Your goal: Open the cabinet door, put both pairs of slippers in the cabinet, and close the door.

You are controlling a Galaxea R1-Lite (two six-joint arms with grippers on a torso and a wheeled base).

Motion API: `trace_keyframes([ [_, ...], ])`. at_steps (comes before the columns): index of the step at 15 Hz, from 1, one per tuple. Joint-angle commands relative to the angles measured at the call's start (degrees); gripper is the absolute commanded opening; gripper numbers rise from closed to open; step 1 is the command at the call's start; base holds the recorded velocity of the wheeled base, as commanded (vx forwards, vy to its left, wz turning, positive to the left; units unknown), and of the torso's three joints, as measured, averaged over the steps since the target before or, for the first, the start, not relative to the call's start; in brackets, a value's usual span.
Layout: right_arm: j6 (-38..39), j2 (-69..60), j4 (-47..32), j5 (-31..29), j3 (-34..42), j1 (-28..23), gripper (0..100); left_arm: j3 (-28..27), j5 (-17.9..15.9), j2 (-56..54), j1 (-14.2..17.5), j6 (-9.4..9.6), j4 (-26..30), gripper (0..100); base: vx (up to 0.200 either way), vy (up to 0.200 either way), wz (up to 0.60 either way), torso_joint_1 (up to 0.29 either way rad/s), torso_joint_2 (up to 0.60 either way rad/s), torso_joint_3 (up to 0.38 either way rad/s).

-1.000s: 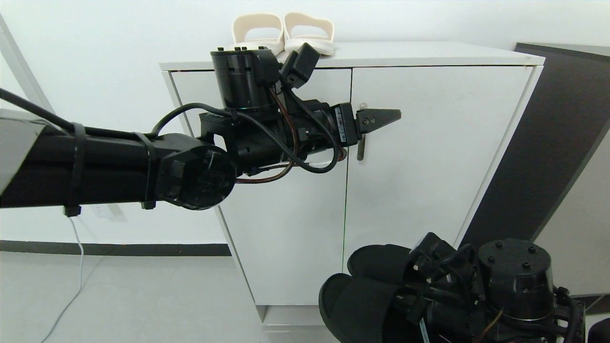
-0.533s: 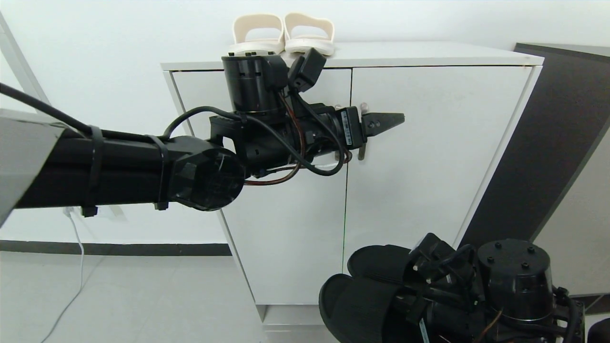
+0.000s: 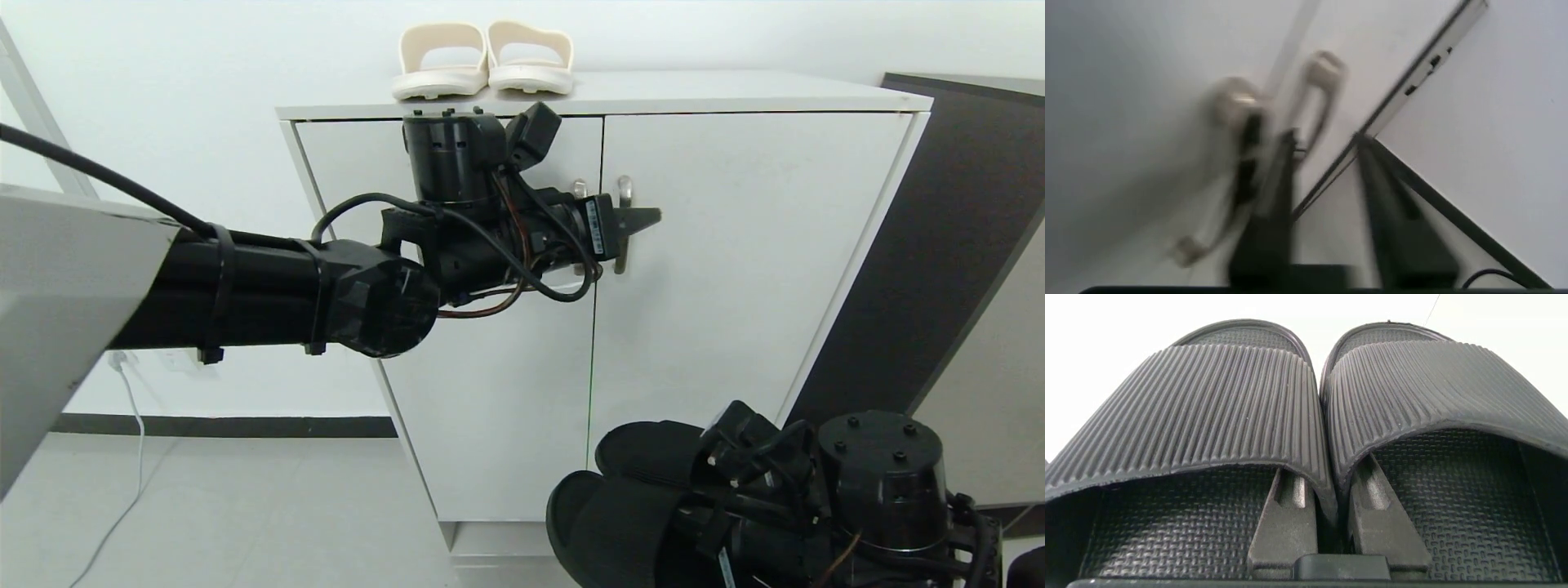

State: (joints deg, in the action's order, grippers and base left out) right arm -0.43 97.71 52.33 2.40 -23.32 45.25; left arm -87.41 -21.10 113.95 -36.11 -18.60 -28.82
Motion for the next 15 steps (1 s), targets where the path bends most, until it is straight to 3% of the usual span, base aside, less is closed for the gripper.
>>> trace_keyframes([
  [1, -0.1, -0.1, 0.0, 0.8, 0.2, 0.0, 0, 0.3, -0.4, -0.5, -0.2, -0.03, -0.1, 0, 0.000, 0.000, 0.00, 0.000, 0.00, 0.000],
  [6, -0.2, -0.6, 3.0, 5.0, 2.9, 0.1, 0, 4.9, -0.4, -4.0, -0.4, -0.12, -0.5, 0, 0.000, 0.000, 0.00, 0.000, 0.00, 0.000],
  [12, -6.2, -3.1, 5.9, 17.0, 10.0, 0.1, 0, 15.9, -0.4, -11.1, -2.5, -0.03, -4.7, 0, 0.000, 0.000, 0.00, 0.000, 0.00, 0.000],
  [15, -7.0, -3.8, 5.9, 17.8, 10.8, 0.3, 0, 20.1, -0.5, -14.0, -2.8, -0.03, -6.8, 0, 0.000, 0.000, 0.00, 0.000, 0.00, 0.000],
])
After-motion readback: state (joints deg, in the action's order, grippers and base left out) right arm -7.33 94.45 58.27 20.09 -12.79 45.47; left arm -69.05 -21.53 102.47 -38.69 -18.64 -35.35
